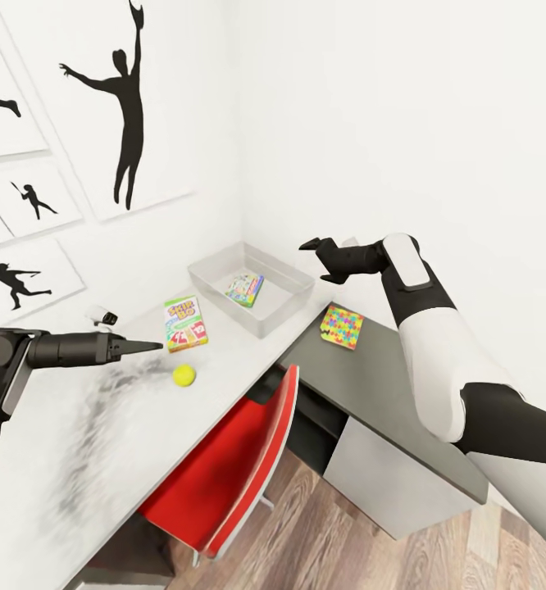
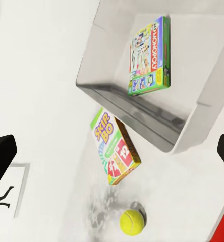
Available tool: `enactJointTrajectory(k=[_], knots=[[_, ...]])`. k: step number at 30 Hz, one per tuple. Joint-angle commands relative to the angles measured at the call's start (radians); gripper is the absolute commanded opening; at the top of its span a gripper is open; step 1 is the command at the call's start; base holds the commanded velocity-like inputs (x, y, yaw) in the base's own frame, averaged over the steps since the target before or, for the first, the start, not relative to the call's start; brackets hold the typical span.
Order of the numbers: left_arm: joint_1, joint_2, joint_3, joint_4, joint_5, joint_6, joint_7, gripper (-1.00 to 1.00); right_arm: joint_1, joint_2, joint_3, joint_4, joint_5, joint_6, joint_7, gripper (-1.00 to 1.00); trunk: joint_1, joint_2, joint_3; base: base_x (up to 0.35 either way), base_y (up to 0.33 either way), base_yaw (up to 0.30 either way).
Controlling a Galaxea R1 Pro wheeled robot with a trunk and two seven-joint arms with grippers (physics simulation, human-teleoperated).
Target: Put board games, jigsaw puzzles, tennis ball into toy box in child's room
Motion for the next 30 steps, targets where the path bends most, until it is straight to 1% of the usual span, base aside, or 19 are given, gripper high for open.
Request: enactJointTrajectory(k=[1, 5, 6, 11, 12, 15, 16, 18, 24, 25, 28, 29, 30], knots=[[-0.001, 0.000, -0.001, 0.004, 0.000, 0.011, -0.004, 1.00, -0.001, 0.001, -0.004, -0.005, -0.009, 0.003, -0.010, 1.00, 0.001, -0.002, 0.000, 0.000, 0.000, 0.000], [0.000, 0.001, -0.001, 0.017, -0.003, 0.011, -0.004, 1.00, -0.001, 0.000, -0.001, -0.055, -0.010, 0.005, -0.013, 1.00, 0.001, -0.002, 0.006, 0.000, 0.000, 0.000], [0.000, 0.002, -0.001, 0.019, -0.004, 0.011, -0.004, 1.00, -0.001, 0.000, 0.005, -0.086, -0.010, 0.006, -0.016, 1.00, 0.001, -0.002, 0.008, 0.000, 0.000, 0.000], [0.010, 0.002, 0.000, 0.022, -0.007, 0.011, -0.004, 1.00, 0.003, -0.003, 0.028, -0.172, -0.009, 0.009, -0.020, 1.00, 0.001, -0.002, 0.016, 0.000, 0.000, 0.000], [0.014, 0.002, 0.000, 0.022, -0.007, 0.011, -0.004, 1.00, 0.016, -0.004, 0.033, -0.204, -0.010, 0.011, -0.020, 1.00, 0.001, -0.002, 0.018, 0.000, 0.000, 0.000], [0.017, 0.002, 0.000, 0.023, -0.008, 0.011, -0.004, 1.00, 0.051, -0.006, 0.038, -0.253, -0.011, 0.019, -0.021, 1.00, 0.001, -0.002, 0.023, 0.000, 0.000, 0.000], [0.019, 0.002, 0.000, 0.023, -0.008, 0.011, -0.004, 1.00, 0.080, -0.006, 0.040, -0.290, -0.011, 0.027, -0.020, 1.00, 0.001, -0.002, 0.025, 0.000, 0.000, 0.000], [0.020, 0.002, 0.000, 0.023, -0.008, 0.011, -0.004, 1.00, 0.109, -0.007, 0.040, -0.331, -0.012, 0.038, -0.020, 1.00, 0.001, -0.002, 0.028, 0.000, 0.000, 0.000], [0.033, 0.002, -0.001, 0.023, -0.009, 0.011, -0.004, 1.00, 0.177, -0.007, 0.038, -0.443, -0.016, 0.080, -0.020, 1.00, 0.001, -0.002, 0.038, 0.000, 0.000, 0.000], [0.039, 0.001, -0.001, 0.023, -0.009, 0.011, -0.004, 1.00, 0.200, -0.006, 0.037, -0.471, -0.017, 0.089, -0.020, 1.00, 0.001, -0.002, 0.040, 0.000, 0.000, 0.000], [0.045, 0.001, -0.001, 0.023, -0.009, 0.010, -0.004, 1.00, 0.245, -0.004, 0.036, -0.511, -0.019, 0.096, -0.019, 1.00, 0.001, -0.002, 0.045, 0.000, 0.000, 0.000], [0.049, 0.001, -0.001, 0.023, -0.009, 0.010, -0.004, 1.00, 0.279, -0.003, 0.035, -0.539, -0.020, 0.099, -0.018, 1.00, 0.001, -0.002, 0.046, 0.000, 0.000, 0.000], [0.051, 0.001, -0.001, 0.023, -0.009, 0.009, -0.004, 1.00, 0.297, -0.002, 0.035, -0.553, -0.021, 0.100, -0.018, 1.00, 0.001, -0.002, 0.048, 0.000, 0.000, 0.000]])
